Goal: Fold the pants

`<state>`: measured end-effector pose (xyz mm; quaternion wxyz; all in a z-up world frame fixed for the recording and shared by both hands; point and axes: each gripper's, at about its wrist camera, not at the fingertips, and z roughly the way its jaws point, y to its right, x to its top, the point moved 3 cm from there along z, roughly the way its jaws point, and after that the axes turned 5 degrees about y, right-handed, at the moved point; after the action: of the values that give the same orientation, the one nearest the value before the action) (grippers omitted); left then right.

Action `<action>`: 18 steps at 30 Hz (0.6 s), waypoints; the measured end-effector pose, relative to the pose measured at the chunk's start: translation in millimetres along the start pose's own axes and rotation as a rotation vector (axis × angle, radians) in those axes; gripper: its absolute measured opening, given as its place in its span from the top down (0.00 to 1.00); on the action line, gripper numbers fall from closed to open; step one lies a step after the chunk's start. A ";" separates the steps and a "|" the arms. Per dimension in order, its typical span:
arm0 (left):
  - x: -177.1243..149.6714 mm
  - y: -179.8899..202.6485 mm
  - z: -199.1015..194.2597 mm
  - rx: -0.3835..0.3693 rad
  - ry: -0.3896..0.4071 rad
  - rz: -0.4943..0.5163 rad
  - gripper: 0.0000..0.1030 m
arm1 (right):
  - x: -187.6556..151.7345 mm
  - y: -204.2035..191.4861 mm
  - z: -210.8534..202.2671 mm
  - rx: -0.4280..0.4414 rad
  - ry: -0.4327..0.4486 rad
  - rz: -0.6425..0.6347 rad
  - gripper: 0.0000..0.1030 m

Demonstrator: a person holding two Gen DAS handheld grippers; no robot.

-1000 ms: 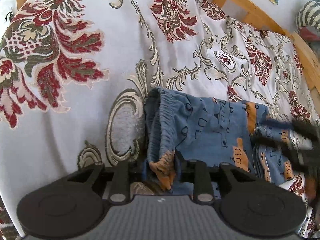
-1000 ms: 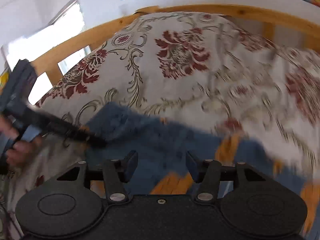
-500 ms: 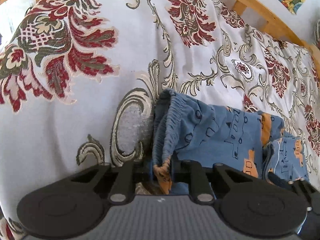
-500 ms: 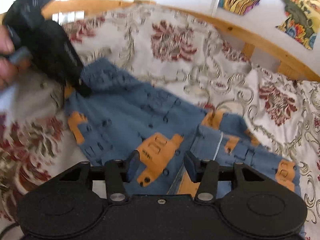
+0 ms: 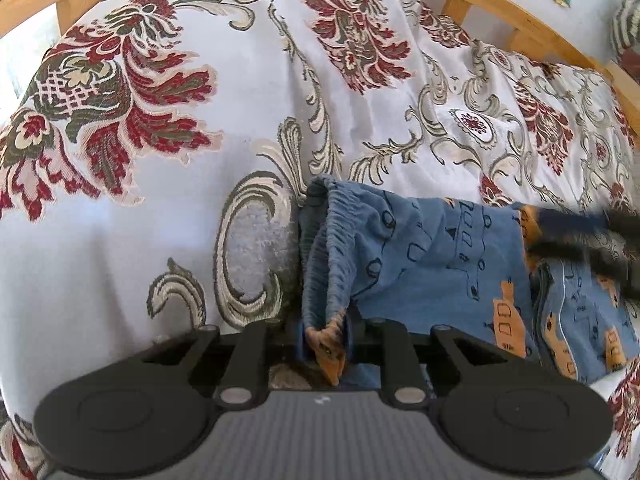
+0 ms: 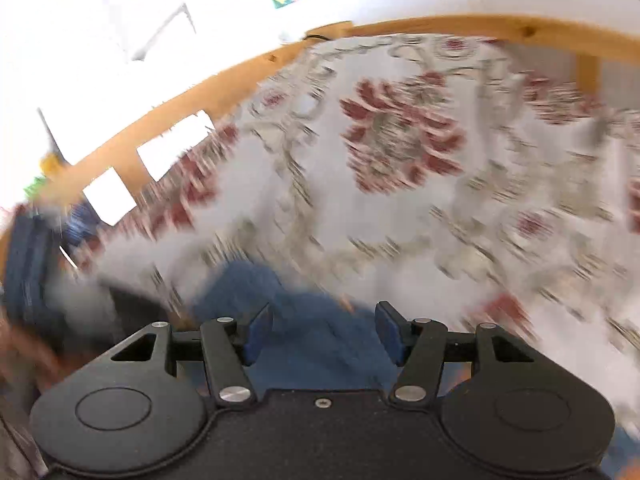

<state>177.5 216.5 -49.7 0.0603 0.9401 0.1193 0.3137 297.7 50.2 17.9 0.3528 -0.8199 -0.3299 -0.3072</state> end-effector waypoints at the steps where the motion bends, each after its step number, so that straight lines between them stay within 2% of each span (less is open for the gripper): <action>1: -1.4 0.5 -1.2 -0.003 0.004 0.000 0.78 | 8.8 -1.6 15.4 0.040 -0.034 0.019 0.42; 3: -2.1 0.7 -1.6 -0.007 0.007 0.000 0.76 | 18.3 -7.9 46.0 0.091 -0.089 0.038 0.42; 6: -0.7 -0.7 -0.8 -0.010 0.008 -0.014 0.76 | 13.8 -16.9 78.4 0.124 -0.169 0.038 0.42; 8: -1.6 -1.9 -0.7 -0.006 0.009 -0.014 0.80 | 7.1 -21.5 95.9 0.137 -0.214 0.042 0.45; 9: -1.8 -2.4 -0.8 -0.004 0.012 -0.018 0.81 | 2.5 -20.9 100.0 0.142 -0.221 0.046 0.55; 10: -2.4 -2.2 -1.2 -0.002 0.015 -0.020 0.81 | -1.4 -22.8 103.2 0.147 -0.224 0.047 0.64; 14: -4.0 2.4 -1.1 0.025 0.027 0.002 0.84 | -8.9 -23.4 96.0 0.144 -0.183 0.060 0.73; 18: -3.4 9.2 -7.7 0.042 0.043 0.006 0.86 | -9.7 -23.1 68.4 0.159 -0.103 0.047 0.75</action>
<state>171.9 207.0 -43.8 0.0373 0.9345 0.1244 0.3315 293.0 112.8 -19.0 0.4065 -0.8115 -0.3518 -0.2292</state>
